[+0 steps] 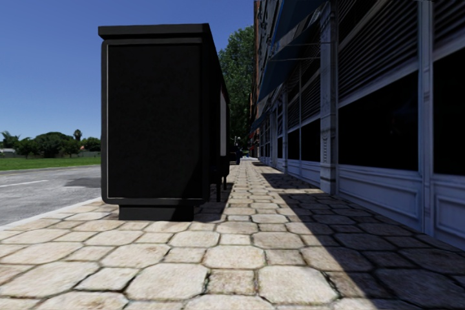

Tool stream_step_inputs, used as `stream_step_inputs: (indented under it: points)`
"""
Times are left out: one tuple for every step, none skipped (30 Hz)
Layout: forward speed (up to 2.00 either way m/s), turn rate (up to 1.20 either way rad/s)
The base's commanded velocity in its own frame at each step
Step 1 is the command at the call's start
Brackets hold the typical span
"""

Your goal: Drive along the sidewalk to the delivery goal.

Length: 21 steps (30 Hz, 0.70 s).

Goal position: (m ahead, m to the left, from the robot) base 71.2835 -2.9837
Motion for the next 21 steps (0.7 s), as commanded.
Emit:
stream_step_inputs:
  points:
    - [2.0,-0.78]
    - [2.0,-0.83]
    - [2.0,-0.83]
    - [2.0,-0.83]
    - [2.0,-0.83]
    - [2.0,-0.31]
    - [2.0,-0.15]
    - [2.0,-0.11]
    - [2.0,-0.1]
    - [2.0,-0.1]
    - [2.0,-0.1]
    - [2.0,-0.1]
    - [2.0,-0.1]
    - [2.0,-0.09]
    - [2.0,-0.12]
    - [2.0,-0.12]
    - [2.0,-0.92]
    - [2.0,-1.06]
    - [2.0,-1.14]
    - [2.0,-1.14]
    - [2.0,-1.15]
